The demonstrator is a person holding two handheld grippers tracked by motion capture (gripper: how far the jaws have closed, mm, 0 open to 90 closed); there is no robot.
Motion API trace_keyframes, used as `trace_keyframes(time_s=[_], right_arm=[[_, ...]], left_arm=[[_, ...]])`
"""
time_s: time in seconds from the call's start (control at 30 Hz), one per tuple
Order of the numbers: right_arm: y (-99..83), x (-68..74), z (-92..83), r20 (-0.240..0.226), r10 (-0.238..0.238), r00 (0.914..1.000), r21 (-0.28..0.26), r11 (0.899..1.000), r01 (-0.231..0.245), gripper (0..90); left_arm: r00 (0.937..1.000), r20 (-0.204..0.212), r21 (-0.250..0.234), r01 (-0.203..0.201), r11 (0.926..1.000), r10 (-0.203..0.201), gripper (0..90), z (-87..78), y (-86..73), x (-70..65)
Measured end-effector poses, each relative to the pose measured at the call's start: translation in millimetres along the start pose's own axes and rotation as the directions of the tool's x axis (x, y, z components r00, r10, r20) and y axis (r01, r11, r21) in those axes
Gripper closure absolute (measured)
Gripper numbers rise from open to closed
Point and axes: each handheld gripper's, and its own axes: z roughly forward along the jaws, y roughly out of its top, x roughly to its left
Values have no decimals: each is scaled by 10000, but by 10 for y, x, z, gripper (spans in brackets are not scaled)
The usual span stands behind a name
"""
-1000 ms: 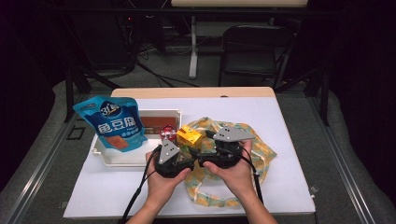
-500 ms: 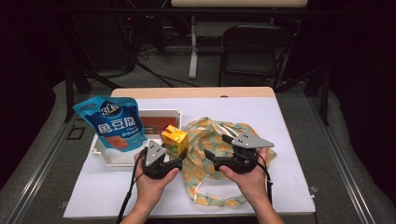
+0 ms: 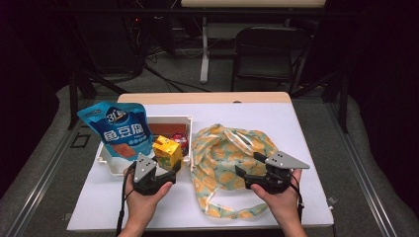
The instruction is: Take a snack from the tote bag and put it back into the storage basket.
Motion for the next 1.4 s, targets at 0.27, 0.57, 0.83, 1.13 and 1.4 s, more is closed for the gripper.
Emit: trace_keyframes(time_s=[0.27, 0.57, 0.83, 1.13, 1.4], right_arm=[[-202, -108, -168, 276, 177, 9995, 222, 9996, -183, 186], [-310, -220, -305, 677, 799, 9945, -42, 9968, -798, 187], [-335, -231, -266, 689, 784, 9945, 88, 9968, -792, 189], [-349, -250, -254, 785, 746, 9941, 210, 9969, -764, 191], [-358, -270, -268, 938, 836, 9921, 122, 9963, -851, 193]], left_arm=[[9985, -525, 26, 172, 9998, -171, 313, -51, -116, 143], [9916, -1152, 319, 637, 9975, -596, 312, 131, -288, 252], [9822, -1600, 462, 1073, 9932, -987, 313, 351, -375, 240], [9683, -2199, 891, 1411, 9860, -1187, 315, 540, -448, 214], [9393, -2965, 1159, 2147, 9698, -1725, 310, 575, -441, 243]])
